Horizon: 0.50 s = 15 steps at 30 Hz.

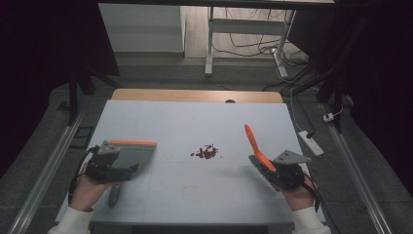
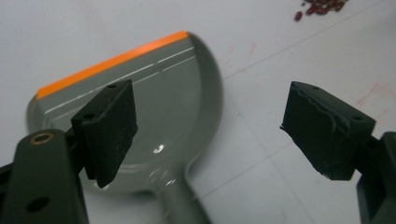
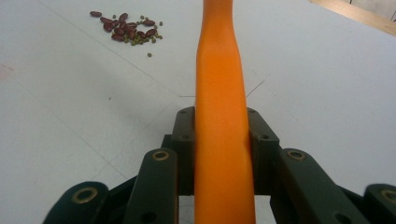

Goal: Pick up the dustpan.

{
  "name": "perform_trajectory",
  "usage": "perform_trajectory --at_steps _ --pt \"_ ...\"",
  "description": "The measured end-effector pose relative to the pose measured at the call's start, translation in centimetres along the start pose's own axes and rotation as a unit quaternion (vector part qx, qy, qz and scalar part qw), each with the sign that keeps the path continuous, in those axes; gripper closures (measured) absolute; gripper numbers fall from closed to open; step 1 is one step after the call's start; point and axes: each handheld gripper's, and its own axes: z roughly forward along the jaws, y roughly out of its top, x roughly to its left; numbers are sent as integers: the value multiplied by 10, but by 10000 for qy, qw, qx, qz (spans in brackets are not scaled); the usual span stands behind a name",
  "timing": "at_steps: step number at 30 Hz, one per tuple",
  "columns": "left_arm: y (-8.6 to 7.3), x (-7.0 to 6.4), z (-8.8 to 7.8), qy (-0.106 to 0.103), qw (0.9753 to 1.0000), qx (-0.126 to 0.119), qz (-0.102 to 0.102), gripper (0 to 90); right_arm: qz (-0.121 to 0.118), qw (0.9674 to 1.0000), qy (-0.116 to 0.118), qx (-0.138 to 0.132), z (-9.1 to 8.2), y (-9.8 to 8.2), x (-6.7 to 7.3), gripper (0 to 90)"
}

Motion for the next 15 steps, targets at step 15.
perform_trajectory --at_steps 15 --pt "-22 9 2 176 9979 220 -577 178 -8 10000 16 -4 0 -1 0 699"
